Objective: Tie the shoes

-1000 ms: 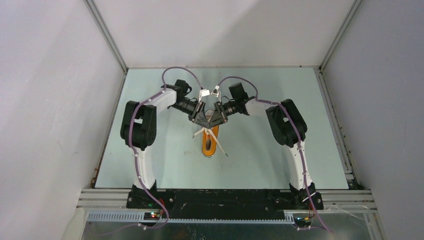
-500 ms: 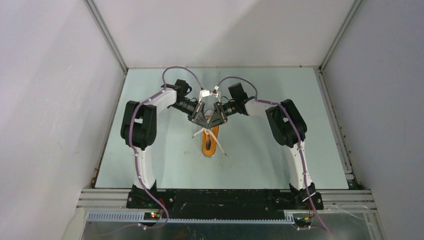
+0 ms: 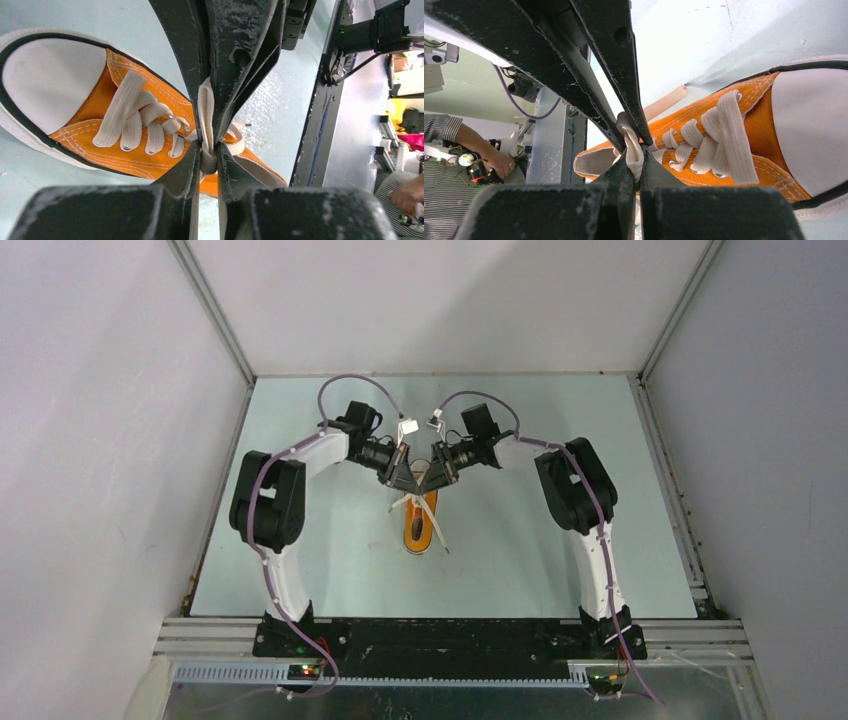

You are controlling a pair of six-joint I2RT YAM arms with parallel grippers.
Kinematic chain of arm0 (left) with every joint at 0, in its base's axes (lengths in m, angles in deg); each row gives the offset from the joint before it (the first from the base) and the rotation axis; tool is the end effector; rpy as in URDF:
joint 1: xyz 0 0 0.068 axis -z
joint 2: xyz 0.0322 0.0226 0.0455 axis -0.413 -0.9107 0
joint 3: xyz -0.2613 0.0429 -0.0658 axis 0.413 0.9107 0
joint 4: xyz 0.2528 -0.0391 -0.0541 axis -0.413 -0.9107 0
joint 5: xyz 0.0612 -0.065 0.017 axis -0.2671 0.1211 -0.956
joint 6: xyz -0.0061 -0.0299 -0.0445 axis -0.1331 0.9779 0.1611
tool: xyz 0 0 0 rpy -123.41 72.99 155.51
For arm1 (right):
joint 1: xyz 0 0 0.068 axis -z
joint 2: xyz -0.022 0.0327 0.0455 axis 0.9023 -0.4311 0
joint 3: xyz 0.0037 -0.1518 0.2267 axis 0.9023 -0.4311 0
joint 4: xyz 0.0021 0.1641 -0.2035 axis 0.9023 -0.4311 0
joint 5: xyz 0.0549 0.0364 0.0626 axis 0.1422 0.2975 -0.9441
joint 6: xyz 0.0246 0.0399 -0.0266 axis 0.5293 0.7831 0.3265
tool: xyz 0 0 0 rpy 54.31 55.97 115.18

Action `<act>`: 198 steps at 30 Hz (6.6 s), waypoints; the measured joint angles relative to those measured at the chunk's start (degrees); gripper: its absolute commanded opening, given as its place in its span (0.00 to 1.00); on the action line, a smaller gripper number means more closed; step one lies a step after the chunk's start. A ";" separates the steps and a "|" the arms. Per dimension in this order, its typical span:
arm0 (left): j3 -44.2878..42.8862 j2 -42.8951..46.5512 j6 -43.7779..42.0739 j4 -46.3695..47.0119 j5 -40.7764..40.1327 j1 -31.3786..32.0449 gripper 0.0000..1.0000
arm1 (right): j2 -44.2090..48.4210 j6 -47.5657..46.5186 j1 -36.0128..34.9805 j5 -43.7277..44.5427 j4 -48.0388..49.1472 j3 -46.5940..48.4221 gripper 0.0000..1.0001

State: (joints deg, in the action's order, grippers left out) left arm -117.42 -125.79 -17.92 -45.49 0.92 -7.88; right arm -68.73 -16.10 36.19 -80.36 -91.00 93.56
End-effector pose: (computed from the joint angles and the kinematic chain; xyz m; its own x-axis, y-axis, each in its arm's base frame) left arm 0.3580 -0.1376 0.1821 -0.7332 0.3898 -0.5572 0.6762 0.3311 -0.6581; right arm 0.3896 0.2482 0.1378 -0.7564 -0.3479 -0.5540 -0.5965 0.0191 0.8024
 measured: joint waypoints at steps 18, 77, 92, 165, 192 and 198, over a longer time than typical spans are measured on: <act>-4.61 -0.26 -9.07 -8.96 -1.36 0.39 0.00 | 0.28 -2.03 0.22 0.15 -5.14 1.57 0.01; 38.64 8.98 41.97 79.28 -11.04 0.98 0.00 | -0.02 -8.79 0.96 5.03 -28.61 9.70 0.50; 38.64 8.48 40.89 80.83 -10.75 1.01 0.00 | 1.20 -14.40 4.42 18.03 -34.23 11.52 0.18; 38.64 10.16 39.19 77.79 -9.46 -0.20 0.00 | -3.41 -6.99 1.57 4.70 -27.63 10.71 0.34; 37.97 10.10 40.52 77.75 -8.81 -0.20 0.00 | -4.79 -6.19 0.09 4.00 -25.57 13.05 0.05; 37.68 10.10 40.72 77.09 -8.81 -0.50 0.18 | -4.96 -7.13 0.48 3.98 -25.99 13.03 0.00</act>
State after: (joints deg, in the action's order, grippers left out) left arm -79.74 -115.69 22.79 31.60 -7.89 -8.38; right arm -73.70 -23.22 36.67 -76.38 -116.99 106.59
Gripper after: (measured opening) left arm 0.072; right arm 0.010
